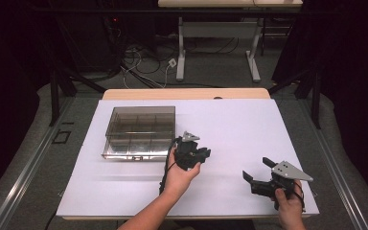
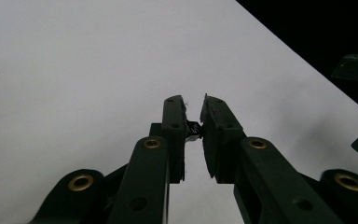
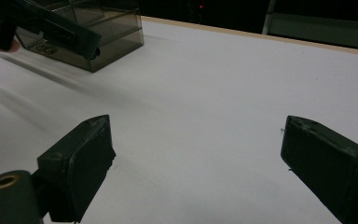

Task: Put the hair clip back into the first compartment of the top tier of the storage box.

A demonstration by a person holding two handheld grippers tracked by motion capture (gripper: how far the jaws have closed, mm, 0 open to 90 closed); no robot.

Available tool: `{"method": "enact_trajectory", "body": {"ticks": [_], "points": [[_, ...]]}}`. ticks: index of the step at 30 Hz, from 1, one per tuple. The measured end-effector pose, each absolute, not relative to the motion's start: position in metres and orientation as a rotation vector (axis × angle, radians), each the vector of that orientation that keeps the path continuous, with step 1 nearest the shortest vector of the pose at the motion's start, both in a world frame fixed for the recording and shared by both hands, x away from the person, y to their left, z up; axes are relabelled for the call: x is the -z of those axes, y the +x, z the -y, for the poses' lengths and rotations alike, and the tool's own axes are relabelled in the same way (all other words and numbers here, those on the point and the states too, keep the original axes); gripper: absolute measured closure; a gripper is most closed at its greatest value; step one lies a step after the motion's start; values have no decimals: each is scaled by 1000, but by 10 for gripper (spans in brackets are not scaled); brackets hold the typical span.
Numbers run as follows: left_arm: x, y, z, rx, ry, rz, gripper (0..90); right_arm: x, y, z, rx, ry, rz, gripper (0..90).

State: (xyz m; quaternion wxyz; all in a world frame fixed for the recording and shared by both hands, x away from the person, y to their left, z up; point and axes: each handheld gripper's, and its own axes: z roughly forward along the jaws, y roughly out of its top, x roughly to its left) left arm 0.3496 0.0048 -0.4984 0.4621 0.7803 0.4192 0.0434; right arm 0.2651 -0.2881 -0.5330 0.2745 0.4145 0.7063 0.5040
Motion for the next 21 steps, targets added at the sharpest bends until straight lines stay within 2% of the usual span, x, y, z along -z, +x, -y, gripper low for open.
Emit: {"method": "enact_trajectory", "body": {"ticks": [21], "points": [[479, 340, -24, -141, 1881, -999, 792, 533, 265, 288, -1351, 1119, -1907, 88]]}}
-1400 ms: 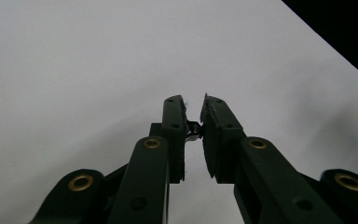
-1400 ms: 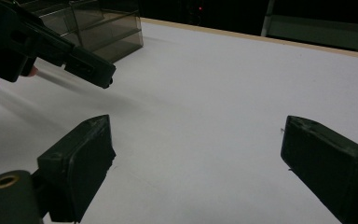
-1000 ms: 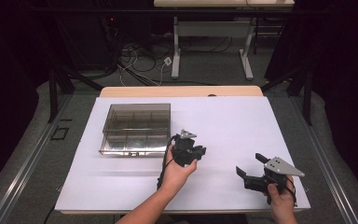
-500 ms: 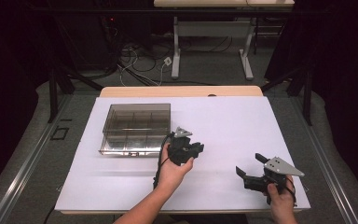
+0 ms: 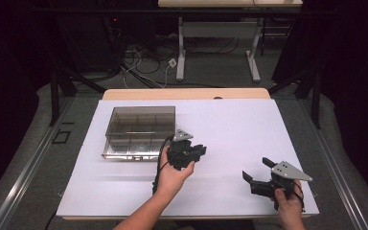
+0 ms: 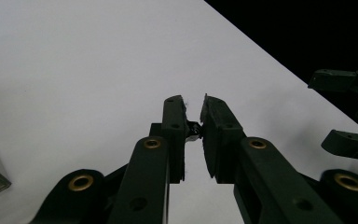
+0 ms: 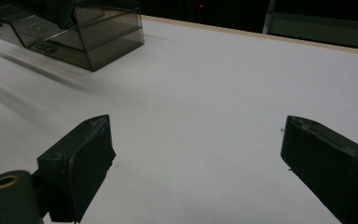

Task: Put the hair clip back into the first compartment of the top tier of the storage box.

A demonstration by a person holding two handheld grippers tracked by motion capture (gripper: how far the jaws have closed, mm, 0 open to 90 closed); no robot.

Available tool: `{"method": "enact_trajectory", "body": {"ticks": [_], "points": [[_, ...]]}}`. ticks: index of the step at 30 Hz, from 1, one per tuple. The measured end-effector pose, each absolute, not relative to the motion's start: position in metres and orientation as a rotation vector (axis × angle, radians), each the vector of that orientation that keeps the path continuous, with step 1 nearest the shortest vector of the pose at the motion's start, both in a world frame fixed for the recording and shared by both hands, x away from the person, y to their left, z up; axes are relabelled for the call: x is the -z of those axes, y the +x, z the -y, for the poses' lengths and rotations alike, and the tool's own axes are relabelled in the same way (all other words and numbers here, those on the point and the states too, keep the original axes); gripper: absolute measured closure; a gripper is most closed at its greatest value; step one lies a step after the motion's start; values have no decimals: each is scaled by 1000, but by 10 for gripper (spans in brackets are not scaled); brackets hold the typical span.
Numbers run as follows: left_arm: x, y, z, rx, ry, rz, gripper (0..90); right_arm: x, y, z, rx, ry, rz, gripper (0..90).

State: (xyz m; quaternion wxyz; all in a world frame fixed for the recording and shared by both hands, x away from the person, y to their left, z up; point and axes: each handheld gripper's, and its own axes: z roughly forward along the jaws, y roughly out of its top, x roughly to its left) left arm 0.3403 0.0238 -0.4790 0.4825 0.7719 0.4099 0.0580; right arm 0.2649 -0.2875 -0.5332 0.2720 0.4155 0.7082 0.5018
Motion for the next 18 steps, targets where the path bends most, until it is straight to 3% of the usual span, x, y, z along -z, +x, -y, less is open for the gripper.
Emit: {"method": "enact_trajectory", "body": {"ticks": [18], "points": [[470, 333, -48, -184, 1864, -1025, 792, 532, 264, 288, -1342, 1115, -1904, 88]]}}
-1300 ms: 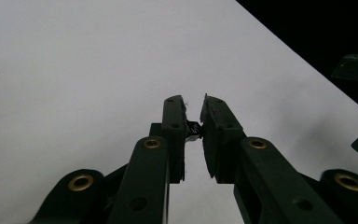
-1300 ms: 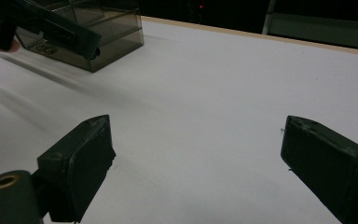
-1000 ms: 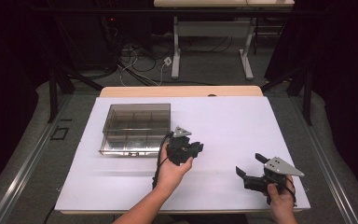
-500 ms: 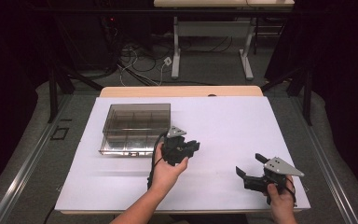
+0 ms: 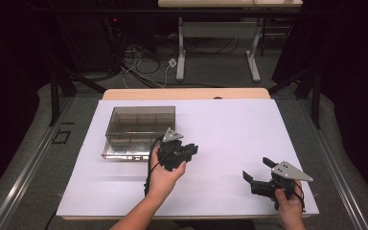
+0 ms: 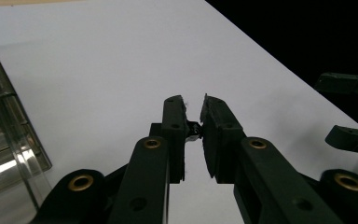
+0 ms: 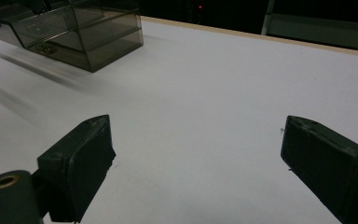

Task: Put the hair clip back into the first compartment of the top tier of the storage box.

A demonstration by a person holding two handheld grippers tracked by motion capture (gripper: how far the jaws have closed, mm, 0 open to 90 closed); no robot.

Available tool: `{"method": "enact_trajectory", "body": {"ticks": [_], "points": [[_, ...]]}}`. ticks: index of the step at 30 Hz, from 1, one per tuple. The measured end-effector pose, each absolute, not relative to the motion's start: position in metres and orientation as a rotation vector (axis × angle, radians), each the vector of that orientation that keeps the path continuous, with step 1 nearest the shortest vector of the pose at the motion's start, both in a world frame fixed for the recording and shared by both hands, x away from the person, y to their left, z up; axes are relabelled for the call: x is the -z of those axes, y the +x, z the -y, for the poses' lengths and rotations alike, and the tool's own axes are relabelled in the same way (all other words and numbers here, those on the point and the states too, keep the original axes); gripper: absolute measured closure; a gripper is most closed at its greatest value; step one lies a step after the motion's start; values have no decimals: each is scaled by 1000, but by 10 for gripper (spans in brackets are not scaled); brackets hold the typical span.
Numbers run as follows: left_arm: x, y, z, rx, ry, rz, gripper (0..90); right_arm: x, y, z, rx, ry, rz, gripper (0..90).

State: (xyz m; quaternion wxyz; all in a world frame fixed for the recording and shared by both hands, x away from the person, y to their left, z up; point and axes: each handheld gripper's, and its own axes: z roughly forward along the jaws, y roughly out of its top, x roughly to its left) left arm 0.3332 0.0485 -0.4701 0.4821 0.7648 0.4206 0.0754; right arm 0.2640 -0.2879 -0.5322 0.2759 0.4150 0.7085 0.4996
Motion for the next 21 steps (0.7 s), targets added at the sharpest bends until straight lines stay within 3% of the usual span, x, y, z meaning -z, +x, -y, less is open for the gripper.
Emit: {"method": "enact_trajectory", "body": {"ticks": [21], "points": [[459, 327, -90, -238, 1816, -1072, 791, 533, 264, 288, -1345, 1116, -1900, 88]]}}
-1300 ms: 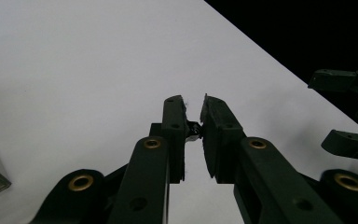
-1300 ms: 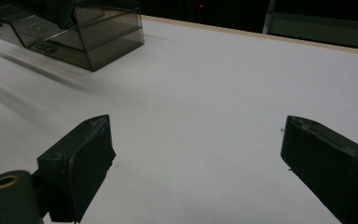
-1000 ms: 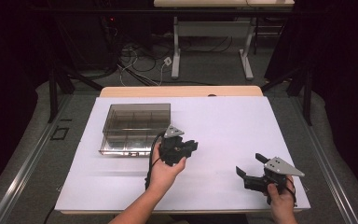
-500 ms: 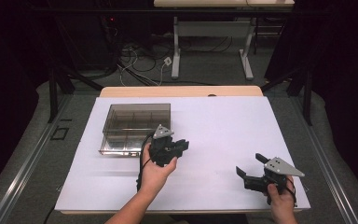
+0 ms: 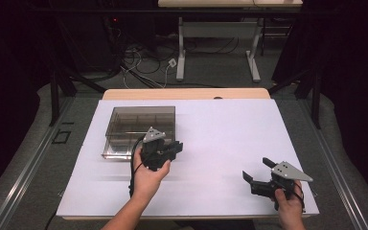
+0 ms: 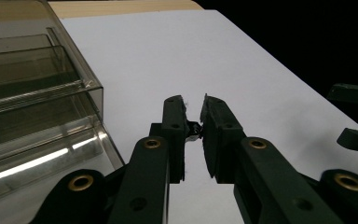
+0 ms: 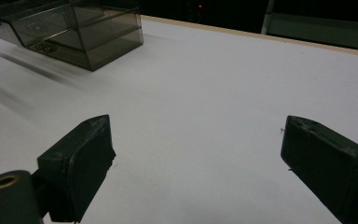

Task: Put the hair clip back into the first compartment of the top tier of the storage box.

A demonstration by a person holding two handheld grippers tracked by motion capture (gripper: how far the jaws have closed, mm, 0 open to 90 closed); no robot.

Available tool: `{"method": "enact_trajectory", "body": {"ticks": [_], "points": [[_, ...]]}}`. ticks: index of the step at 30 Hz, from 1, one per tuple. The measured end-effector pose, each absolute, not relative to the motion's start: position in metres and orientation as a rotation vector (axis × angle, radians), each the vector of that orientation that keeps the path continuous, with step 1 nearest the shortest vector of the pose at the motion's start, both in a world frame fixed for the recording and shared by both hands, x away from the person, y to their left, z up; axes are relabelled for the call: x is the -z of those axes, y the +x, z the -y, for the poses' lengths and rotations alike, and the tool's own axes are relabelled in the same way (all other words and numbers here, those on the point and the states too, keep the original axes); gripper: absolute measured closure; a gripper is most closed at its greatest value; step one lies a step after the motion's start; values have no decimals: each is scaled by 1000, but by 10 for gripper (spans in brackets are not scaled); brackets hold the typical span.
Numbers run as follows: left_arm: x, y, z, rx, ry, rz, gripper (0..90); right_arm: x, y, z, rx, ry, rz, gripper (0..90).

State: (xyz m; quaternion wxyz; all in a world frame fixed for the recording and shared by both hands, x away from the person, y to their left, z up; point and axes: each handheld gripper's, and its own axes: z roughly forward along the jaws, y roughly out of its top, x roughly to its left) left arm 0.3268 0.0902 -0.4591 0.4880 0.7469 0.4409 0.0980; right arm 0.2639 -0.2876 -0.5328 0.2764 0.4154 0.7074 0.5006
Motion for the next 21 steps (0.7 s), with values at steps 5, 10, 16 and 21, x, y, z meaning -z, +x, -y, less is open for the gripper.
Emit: {"method": "enact_trajectory", "body": {"ticks": [5, 10, 16, 21], "points": [[457, 325, -101, -247, 1801, -1082, 791, 533, 264, 287, -1347, 1119, -1899, 88], [455, 325, -111, -262, 1791, -1098, 791, 533, 264, 287, -1349, 1117, -1902, 88], [452, 324, -125, -268, 1776, -1122, 792, 534, 264, 286, -1345, 1119, -1903, 88], [454, 323, -133, -262, 1752, -1137, 791, 534, 264, 286, -1341, 1122, -1907, 88]]}}
